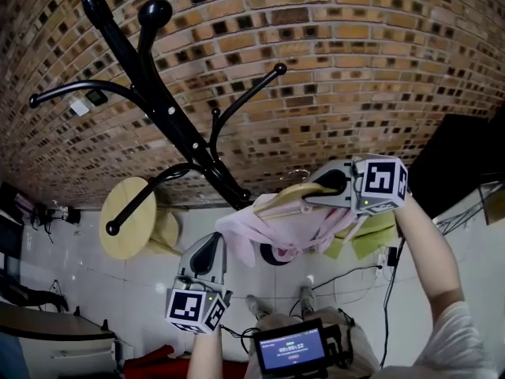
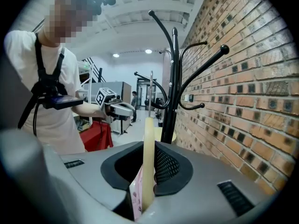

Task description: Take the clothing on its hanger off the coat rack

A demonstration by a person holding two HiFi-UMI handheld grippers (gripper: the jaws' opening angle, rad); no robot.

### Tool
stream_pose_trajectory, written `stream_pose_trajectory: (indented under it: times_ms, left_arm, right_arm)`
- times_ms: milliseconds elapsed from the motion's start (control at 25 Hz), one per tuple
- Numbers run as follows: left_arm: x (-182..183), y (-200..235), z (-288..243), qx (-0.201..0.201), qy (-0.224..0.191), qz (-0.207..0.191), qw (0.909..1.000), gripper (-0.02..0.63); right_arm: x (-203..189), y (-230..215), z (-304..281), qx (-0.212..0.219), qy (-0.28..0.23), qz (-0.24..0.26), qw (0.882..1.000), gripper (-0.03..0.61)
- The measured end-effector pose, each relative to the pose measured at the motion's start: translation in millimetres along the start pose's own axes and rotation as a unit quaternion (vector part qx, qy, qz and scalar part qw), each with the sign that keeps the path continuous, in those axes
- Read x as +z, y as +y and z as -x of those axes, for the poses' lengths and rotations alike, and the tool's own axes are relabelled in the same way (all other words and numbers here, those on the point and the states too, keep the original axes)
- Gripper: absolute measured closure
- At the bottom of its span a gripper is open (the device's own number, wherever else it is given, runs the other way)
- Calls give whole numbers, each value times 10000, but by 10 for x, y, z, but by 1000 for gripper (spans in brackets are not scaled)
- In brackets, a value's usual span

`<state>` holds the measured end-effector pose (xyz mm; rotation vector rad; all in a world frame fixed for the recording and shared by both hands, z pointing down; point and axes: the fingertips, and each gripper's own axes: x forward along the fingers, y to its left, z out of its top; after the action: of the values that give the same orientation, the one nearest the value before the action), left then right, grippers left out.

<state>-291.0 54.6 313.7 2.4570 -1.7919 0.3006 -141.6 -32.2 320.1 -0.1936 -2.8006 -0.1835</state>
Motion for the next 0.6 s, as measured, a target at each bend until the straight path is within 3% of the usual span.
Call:
stream_pose_trajectory:
  times_ms: [600]
  left_arm:
    - [97,-614,-600,-631,67,-241,9977,592]
  right_arm:
    - [-205,-114,783,-574,101,-127,9982,537]
